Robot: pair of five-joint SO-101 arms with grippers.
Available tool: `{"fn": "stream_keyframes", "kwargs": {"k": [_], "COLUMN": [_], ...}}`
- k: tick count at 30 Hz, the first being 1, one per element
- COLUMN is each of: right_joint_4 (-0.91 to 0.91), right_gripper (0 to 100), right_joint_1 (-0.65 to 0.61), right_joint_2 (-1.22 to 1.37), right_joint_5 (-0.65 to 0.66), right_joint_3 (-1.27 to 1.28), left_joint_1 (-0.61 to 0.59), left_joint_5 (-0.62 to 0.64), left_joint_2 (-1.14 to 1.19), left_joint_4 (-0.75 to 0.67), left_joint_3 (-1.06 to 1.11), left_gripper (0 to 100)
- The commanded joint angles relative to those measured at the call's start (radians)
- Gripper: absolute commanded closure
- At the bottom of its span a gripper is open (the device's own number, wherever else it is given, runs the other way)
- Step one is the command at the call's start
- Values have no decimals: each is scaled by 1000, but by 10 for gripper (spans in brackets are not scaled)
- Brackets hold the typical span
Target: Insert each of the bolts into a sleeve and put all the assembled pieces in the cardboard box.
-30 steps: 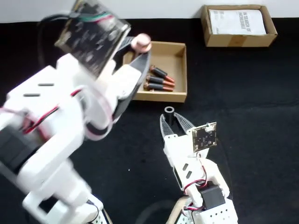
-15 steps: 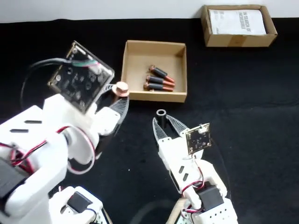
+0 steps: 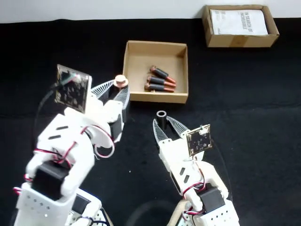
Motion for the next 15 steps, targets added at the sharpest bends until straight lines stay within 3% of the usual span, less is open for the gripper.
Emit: {"fn": "stream_keyframes", "kwargs": {"k": [1, 9, 15], "right_joint_4": [-5, -5, -5], "right_gripper": [991, 991, 991], "right_joint_1": [-8, -8, -8], "right_joint_2": [-7, -7, -7], "right_joint_5": [-2, -37, -55], "right_joint_3": [61, 59, 58], "left_joint_1": [68, 185, 199], "left_joint_5": [6, 6, 8], "left_joint_2": [-68, -53, 113], "left_joint_4": [-192, -374, -494], "left_joint_3": [137, 240, 214], "left_gripper": [991, 991, 991]}}
